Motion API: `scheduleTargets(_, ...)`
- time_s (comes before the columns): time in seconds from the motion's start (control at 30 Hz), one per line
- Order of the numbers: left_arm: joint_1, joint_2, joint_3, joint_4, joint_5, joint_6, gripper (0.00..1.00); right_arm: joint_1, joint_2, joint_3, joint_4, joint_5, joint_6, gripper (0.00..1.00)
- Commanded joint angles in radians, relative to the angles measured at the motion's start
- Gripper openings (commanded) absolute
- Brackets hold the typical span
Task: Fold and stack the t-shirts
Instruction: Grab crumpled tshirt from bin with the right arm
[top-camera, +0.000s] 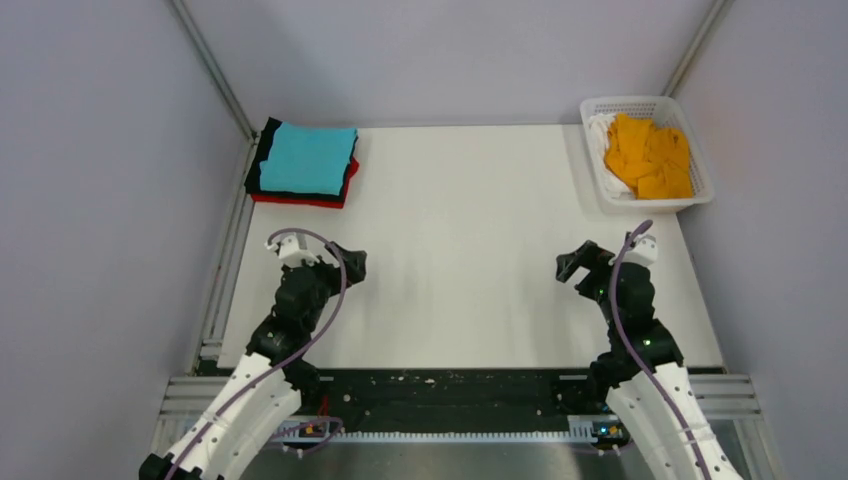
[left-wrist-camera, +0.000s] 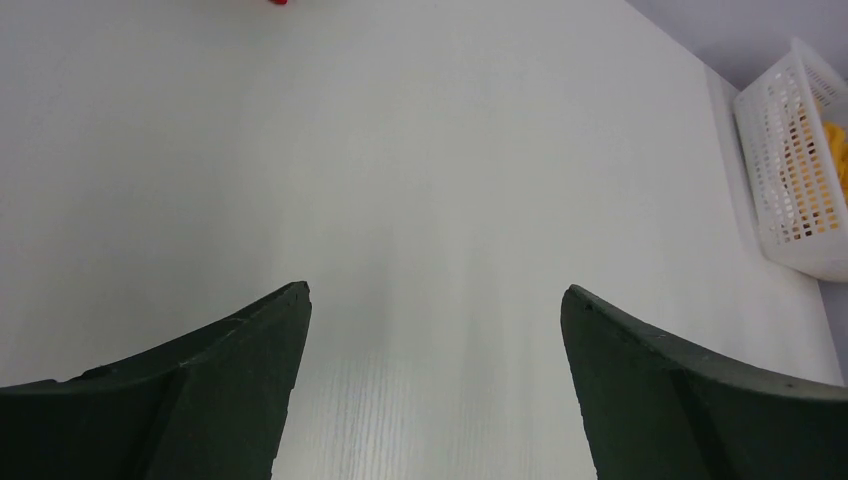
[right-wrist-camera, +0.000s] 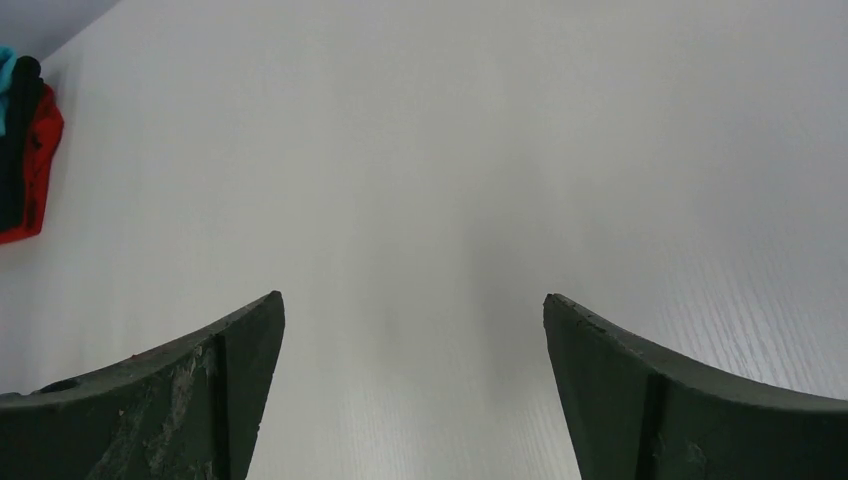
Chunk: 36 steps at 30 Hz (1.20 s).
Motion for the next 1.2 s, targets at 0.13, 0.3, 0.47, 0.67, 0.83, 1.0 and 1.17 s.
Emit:
scheduleTargets(0.13,0.001,-0.036,-0.026,0.147,0.031,-0.013,0.99,-0.002,0.084,0.078,0.111,0.031,-0.069,0.99)
scheduleTargets(0.3,0.002,-0.029,-0.029,0.163,0.028,0.000,0.99,-0.003,0.331,0.248,0.203,0.080,-0.096,0.99)
scheduleTargets(0.47,0.002,-0.030,-0.040,0.174,0.008,0.010,0.99,-0.059,0.630,0.535,0.223,0.165,-0.129,0.99)
scheduleTargets(0.67,0.003,-0.023,-0.045,0.196,-0.054,0.014,0.99,-0.285,1.007,0.884,0.113,0.044,-0.157,0.99)
scheduleTargets(0.83,0.003,-0.033,-0.045,0.207,-0.092,0.021,0.99,-0.382,1.315,1.141,0.086,0.075,-0.186,0.97)
scheduleTargets(1.0,0.003,-0.021,-0.085,0.298,-0.162,0.031,0.99,-0.449,1.612,1.421,0.048,0.085,-0.110,0.89)
scheduleTargets(1.17,0.003,0.019,-0.098,0.367,-0.179,0.045,0.99,-0.483,1.855,1.696,0.031,0.074,-0.077,0.78)
